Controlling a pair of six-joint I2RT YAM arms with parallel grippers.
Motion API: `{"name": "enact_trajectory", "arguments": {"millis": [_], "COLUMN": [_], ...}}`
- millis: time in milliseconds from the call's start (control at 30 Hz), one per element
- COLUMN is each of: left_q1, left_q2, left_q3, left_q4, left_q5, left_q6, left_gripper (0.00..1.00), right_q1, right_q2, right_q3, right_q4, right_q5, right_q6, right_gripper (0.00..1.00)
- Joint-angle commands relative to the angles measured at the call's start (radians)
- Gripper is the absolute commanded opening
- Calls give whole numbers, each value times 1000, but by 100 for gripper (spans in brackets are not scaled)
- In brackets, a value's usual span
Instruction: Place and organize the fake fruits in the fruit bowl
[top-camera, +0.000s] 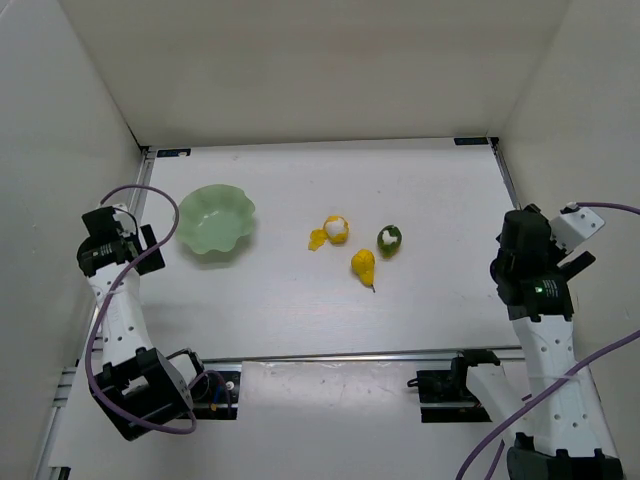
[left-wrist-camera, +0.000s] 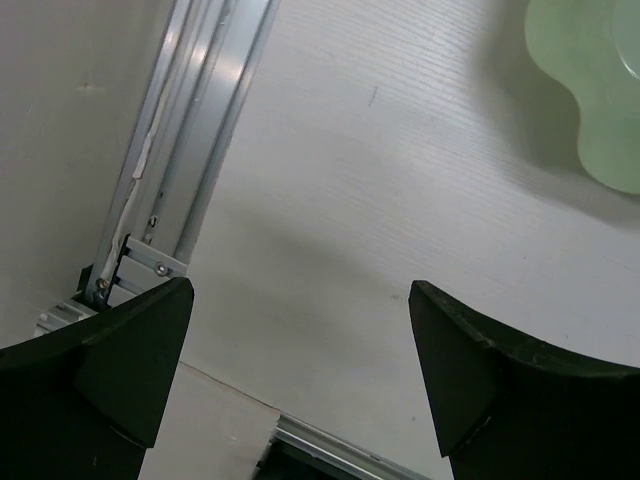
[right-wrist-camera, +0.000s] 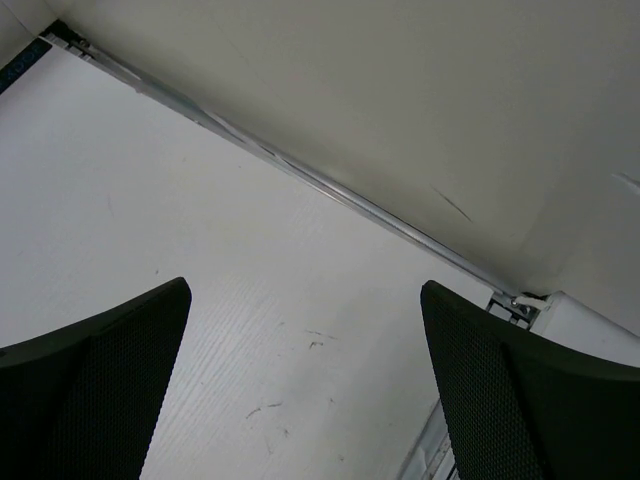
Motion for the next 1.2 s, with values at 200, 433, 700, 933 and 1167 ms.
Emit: {"name": "enact_trajectory", "arguments": {"millis": [200, 433, 700, 933, 1167], "left_q1": [-386, -1129, -1517, -1483, -1406], "left_q2": [-9, 221, 601, 924, 1048], "left_q3": [191, 373, 485, 871, 911], "left_q4": [-68, -138, 49, 49, 14], "left_q5": [112, -137, -48, 142, 171], "left_q6": [181, 314, 583, 428, 429], "left_gripper": [100, 100, 100, 100, 100], "right_q1": [-1, -1, -1, -1, -10], "right_q2": [135, 373, 396, 344, 317], "right_q3": [28, 109, 50, -23, -75], "right_q4": [62, 32, 62, 52, 52], "right_q5": [-337, -692, -763, -743, -743], "right_q6": [-170, -69, -8, -40, -86], "right_gripper": [100, 100, 100, 100, 100]}}
